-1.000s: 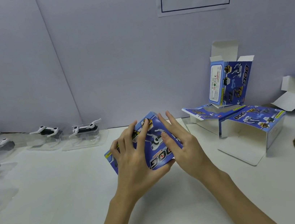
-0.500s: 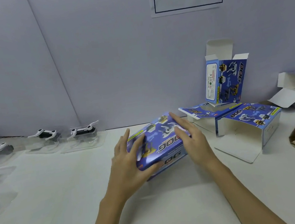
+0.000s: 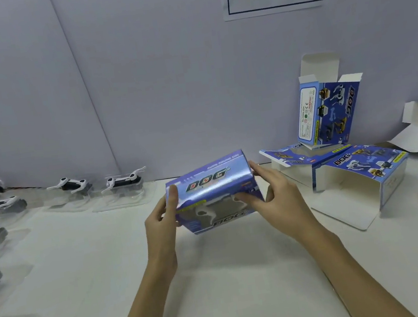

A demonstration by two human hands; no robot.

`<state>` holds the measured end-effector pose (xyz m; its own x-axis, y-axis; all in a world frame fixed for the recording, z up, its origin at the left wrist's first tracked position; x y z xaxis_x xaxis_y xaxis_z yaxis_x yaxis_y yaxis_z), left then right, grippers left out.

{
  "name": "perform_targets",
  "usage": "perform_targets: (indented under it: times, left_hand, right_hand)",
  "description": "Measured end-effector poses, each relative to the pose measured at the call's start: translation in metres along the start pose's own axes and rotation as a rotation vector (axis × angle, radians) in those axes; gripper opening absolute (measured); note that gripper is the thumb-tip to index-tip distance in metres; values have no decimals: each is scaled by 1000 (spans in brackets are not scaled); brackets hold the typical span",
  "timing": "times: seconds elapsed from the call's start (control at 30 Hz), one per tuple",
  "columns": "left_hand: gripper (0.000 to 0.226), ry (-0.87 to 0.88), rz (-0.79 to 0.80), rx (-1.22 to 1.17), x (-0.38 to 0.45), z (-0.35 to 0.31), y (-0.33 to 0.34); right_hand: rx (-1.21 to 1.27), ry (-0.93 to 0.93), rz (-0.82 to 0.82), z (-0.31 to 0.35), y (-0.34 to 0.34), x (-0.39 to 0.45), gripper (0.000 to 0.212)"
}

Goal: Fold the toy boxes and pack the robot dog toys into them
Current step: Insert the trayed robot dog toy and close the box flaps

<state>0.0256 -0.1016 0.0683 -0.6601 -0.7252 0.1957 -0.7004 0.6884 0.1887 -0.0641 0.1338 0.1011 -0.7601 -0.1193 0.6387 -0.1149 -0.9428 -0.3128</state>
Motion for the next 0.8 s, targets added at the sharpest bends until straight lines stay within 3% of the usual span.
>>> perform_targets:
  times: [0.23, 0.43, 0.57, 0.8]
  left_hand:
    - [75, 62, 329, 65, -16, 0, 27]
    - [63, 43, 277, 3, -18, 5, 29]
    - [65, -19, 274, -70, -16, 9, 29]
    - [66, -27, 256, -116, -15, 8, 29]
  right_hand:
    - [-14, 222, -78, -23, -5, 1, 49]
    - [50, 277, -11, -25, 3, -3, 37]
    - [206, 332, -53, -24, 7, -2, 49]
    - [345, 403, -61, -24, 2, -1, 42]
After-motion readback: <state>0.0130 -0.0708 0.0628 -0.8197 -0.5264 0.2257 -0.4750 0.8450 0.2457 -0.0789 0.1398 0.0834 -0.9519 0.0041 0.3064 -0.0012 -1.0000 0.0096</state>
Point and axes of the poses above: each hand's wrist, its own x-axis towards the middle knuckle, its own y-axis out of the palm, z = x × y, the point moved 5 cm from there along x, towards the middle knuckle, and after that the axes turned 10 degrees about -z, right-handed, at the moved point
